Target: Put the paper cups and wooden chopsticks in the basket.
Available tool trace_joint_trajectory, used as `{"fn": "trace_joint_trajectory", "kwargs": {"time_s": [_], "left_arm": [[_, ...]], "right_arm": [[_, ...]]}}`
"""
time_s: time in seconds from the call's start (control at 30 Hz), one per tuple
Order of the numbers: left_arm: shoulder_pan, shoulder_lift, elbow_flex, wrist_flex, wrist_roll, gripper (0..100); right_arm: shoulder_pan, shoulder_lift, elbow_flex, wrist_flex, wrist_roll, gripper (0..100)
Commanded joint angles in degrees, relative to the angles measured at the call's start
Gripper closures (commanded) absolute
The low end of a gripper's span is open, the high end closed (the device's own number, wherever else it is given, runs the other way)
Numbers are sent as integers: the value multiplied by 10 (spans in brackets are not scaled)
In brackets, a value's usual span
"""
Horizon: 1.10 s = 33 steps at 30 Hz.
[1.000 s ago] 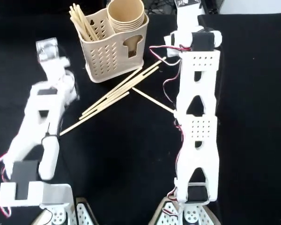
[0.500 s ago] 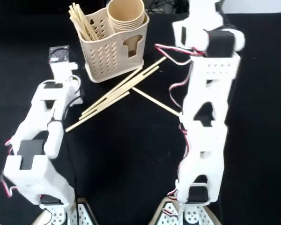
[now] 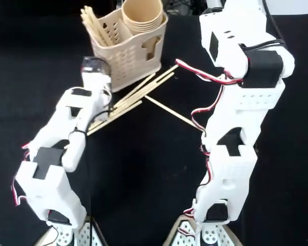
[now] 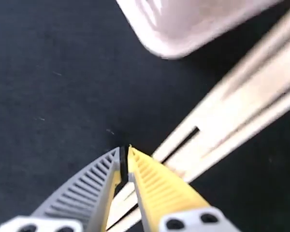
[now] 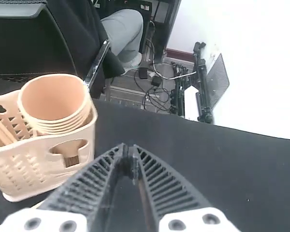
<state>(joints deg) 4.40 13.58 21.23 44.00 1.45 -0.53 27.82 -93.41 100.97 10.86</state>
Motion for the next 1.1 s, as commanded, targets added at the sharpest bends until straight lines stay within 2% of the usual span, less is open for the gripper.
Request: {"fn": "trace_joint_trajectory", "kwargs": {"time_s": [0.0, 0.43, 0.73, 1.07], "left_arm": [[40, -5, -25, 34, -15, 946], [44, -24, 36, 54, -13, 946], [92, -259, 229, -16, -35, 946], [74, -469, 317, 35, -36, 946]], "right_arm": [[21, -37, -22, 4, -2, 986], [47, -87, -22, 4, -2, 985], [47, -86, -22, 3, -2, 985], [57, -51, 49, 4, -1, 985]]}}
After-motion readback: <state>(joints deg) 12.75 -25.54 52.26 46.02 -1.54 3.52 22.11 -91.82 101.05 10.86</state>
